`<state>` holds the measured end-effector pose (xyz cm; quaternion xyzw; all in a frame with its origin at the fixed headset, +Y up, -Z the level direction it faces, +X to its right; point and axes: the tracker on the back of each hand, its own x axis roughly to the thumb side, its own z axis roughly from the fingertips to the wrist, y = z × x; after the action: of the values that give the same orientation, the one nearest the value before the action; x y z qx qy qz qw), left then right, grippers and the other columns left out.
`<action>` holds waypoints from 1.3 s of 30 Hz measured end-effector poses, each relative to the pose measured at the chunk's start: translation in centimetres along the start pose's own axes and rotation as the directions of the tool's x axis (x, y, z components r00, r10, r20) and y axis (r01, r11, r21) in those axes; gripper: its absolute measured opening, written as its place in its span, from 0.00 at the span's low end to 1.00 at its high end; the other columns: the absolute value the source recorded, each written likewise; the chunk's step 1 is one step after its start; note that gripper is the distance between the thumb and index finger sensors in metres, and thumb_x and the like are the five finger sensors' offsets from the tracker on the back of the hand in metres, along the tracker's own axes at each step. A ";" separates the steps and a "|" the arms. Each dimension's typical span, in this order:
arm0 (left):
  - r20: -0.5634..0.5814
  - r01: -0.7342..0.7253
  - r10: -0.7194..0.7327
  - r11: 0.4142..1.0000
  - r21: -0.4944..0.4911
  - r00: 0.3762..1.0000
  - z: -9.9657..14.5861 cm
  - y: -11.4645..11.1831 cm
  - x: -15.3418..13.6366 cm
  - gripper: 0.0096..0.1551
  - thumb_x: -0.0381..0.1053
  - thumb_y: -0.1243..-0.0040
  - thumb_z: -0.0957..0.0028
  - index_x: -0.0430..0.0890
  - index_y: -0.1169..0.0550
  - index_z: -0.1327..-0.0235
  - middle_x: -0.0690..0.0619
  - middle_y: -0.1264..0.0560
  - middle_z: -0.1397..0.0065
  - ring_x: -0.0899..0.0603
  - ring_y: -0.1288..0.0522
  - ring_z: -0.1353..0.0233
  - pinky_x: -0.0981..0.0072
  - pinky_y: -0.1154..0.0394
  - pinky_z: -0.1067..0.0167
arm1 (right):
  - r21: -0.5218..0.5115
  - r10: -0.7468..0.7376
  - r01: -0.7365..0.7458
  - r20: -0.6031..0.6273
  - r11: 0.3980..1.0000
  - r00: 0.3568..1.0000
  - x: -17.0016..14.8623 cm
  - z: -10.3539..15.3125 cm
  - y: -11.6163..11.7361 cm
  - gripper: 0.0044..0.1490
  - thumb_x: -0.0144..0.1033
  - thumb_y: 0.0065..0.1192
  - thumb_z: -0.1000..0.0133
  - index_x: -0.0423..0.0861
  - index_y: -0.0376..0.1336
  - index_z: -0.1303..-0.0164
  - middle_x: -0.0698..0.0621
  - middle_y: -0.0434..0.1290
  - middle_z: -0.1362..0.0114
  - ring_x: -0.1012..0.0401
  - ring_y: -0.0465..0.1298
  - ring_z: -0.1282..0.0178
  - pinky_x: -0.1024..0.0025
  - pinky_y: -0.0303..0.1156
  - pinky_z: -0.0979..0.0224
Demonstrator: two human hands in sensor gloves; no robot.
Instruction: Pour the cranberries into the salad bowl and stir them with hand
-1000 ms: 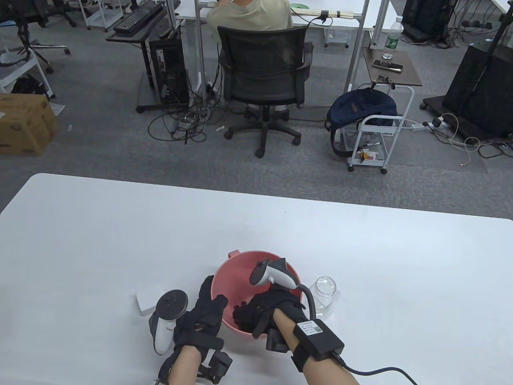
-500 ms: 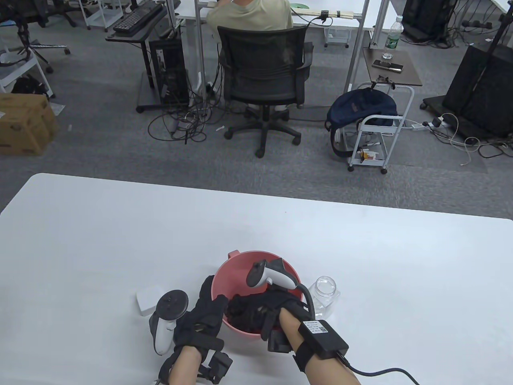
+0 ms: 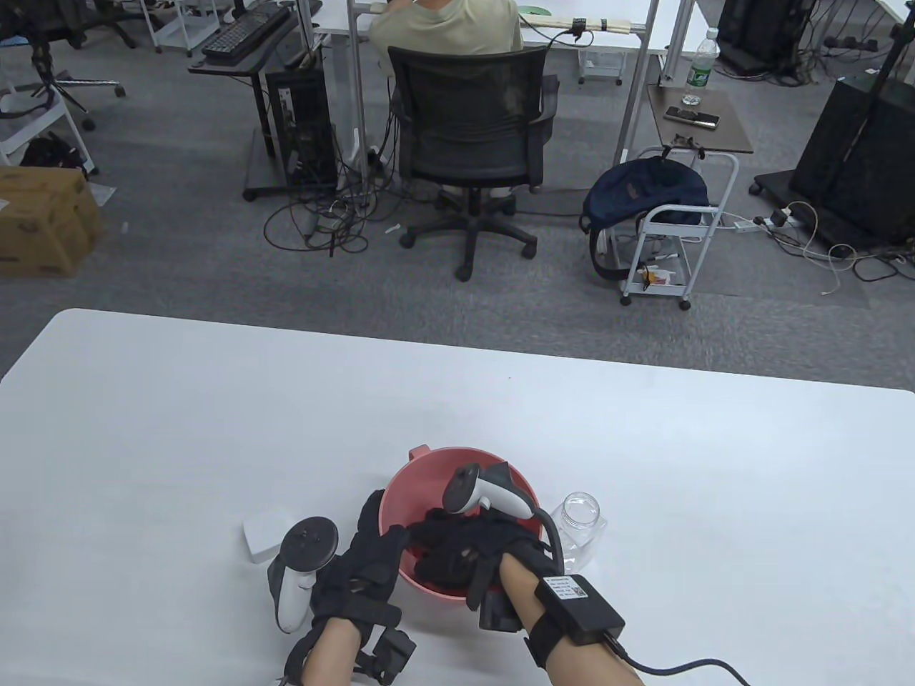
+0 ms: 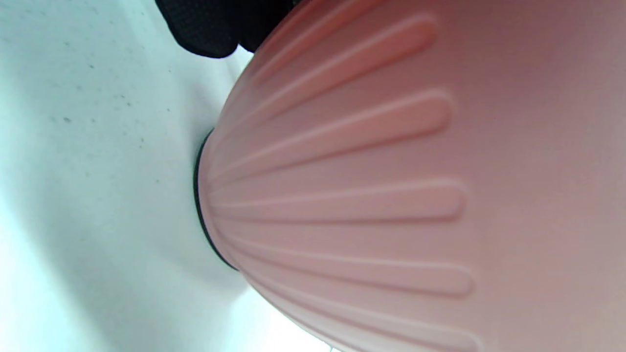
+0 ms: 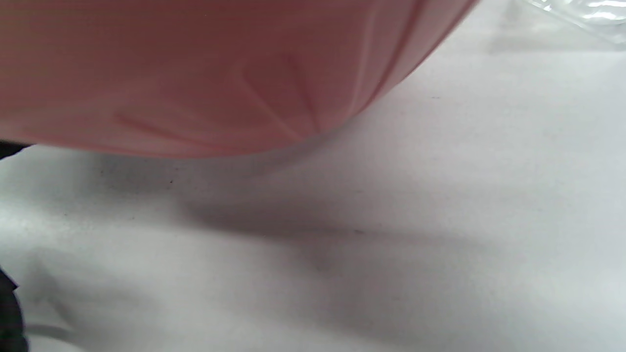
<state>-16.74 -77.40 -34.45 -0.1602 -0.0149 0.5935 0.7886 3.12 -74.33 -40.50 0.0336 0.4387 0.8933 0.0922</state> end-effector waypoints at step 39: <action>-0.019 -0.039 0.039 0.999 -0.008 0.999 -0.2 0.1 -0.3 0.42 0.64 0.58 0.32 0.56 0.61 0.15 0.43 0.53 0.10 0.30 0.44 0.15 0.42 0.37 0.22 | 0.010 -0.053 0.055 -0.124 0.998 0.991 -0.2 0.2 -0.4 0.44 0.81 0.52 0.37 0.60 0.61 0.19 0.55 0.71 0.22 0.72 0.78 0.40 0.81 0.78 0.41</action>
<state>-16.90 -77.66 -34.58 -0.1696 -0.0070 0.6071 0.7763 3.44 -74.01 -40.70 -0.0329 0.4503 0.8878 0.0889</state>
